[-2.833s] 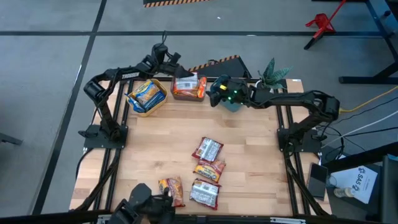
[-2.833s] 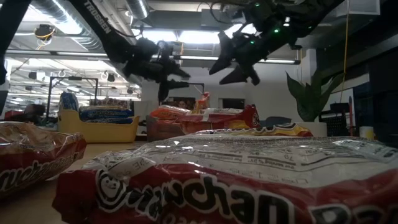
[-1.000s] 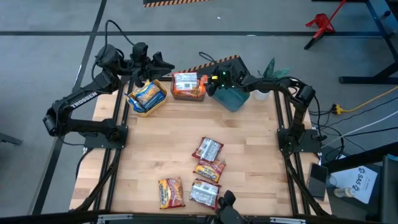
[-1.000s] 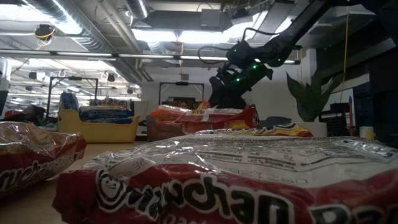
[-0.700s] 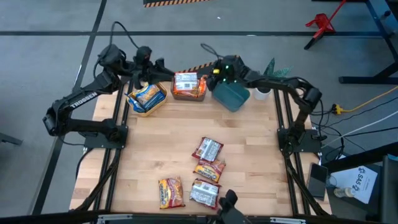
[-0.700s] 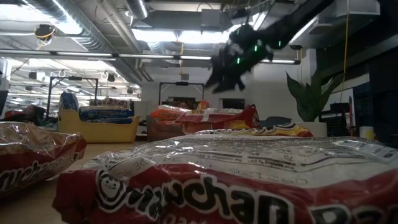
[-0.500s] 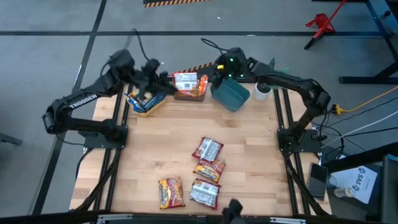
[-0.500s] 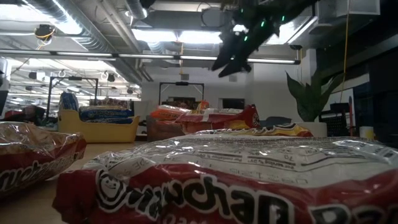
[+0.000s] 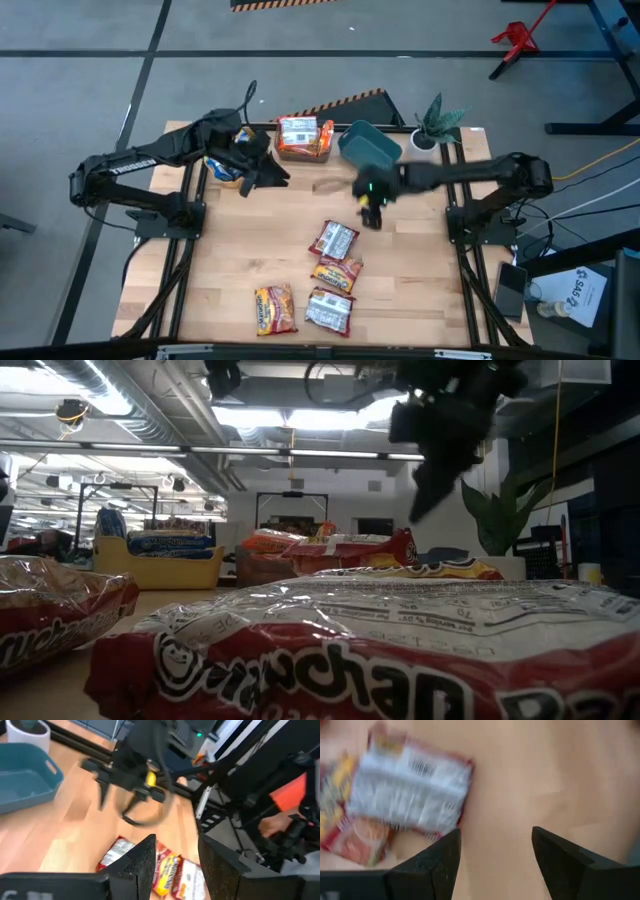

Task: Sort Maruchan noodles
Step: Put the red noodle pack into the blue bin

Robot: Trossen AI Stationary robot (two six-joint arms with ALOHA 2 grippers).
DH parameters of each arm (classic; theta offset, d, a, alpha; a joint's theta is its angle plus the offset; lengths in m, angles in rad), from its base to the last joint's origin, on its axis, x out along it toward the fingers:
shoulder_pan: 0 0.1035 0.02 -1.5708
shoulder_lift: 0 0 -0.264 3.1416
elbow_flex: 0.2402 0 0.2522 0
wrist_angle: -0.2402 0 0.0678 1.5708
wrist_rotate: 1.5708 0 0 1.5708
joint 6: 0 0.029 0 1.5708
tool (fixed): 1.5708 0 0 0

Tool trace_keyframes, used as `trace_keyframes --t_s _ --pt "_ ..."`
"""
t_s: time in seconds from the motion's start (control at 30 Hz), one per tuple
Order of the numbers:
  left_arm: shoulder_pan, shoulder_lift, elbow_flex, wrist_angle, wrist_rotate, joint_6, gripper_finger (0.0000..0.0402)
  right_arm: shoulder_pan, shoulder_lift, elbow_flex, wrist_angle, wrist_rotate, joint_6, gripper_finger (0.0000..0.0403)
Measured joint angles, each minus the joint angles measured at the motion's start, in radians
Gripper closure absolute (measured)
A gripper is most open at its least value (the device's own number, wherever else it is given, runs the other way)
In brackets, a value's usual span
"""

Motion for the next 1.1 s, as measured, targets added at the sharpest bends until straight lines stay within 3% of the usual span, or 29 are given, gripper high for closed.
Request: trace_keyframes --t_s 0.1,0.23,0.4,0.5,0.7,0.93,1.1 --pt "-0.006 0.025 -0.046 0.041 0.006 -0.004 0.0262 0.09 0.0 -0.097 0.099 0.05 0.015 0.0171" --pt "-0.007 0.055 -0.177 0.184 0.087 -0.062 0.0262 0.195 0.001 -0.168 0.239 0.198 -0.003 0.0171" --pt "-0.015 0.101 -0.405 0.552 0.105 -0.249 0.0262 0.307 0.012 -0.175 0.286 0.373 -0.185 0.0171" --pt "-0.013 0.13 -0.515 0.749 0.049 -0.345 0.0262 0.354 0.015 -0.175 0.298 0.37 -0.277 0.0171" --pt "-0.039 0.222 -0.635 0.912 -0.032 -0.454 0.0262 0.405 0.038 -0.174 0.332 0.311 -0.289 0.0171" --pt "-0.087 0.323 -0.639 0.971 -0.057 -0.473 0.0262 0.41 0.126 -0.175 0.41 0.298 -0.287 0.0171" --pt "-0.117 0.387 -0.634 1.014 -0.125 -0.472 0.0262 0.409 0.182 -0.174 0.475 0.385 -0.293 0.0171"
